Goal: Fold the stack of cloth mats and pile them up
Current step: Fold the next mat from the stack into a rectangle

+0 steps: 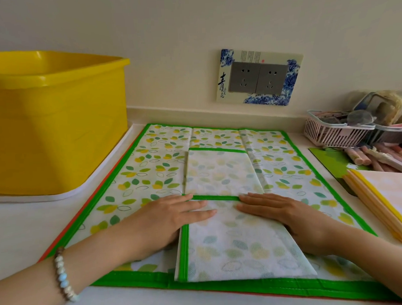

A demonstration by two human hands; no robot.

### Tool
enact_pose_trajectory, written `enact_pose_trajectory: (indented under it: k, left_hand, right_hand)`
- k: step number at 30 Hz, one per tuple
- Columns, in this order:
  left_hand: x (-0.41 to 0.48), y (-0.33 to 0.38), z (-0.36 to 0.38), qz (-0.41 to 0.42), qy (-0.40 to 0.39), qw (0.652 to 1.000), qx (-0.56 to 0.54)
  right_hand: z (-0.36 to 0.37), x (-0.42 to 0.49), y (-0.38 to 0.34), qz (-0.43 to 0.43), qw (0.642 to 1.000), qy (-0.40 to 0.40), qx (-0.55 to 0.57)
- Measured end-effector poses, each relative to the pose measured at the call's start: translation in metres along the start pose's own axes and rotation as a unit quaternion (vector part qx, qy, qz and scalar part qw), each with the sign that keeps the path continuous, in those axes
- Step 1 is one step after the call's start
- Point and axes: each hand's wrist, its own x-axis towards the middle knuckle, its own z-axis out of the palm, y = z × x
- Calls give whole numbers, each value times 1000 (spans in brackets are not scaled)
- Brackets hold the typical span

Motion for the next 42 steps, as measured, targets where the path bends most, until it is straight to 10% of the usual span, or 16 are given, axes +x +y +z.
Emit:
enact_pose_trajectory:
  k: [10, 26, 42]
  left_hand:
    - [-3, -7, 5, -52, 50, 993, -97]
    - [44, -27, -8, -229, 214, 885, -345]
    - [88, -30, -23, -264, 90, 947, -159]
  right_hand:
    - [6, -3, 13, 63, 984, 100, 136]
    - [-8, 48, 30, 315, 845, 263, 344]
    - [-18, 75, 39, 417, 852, 167, 268]
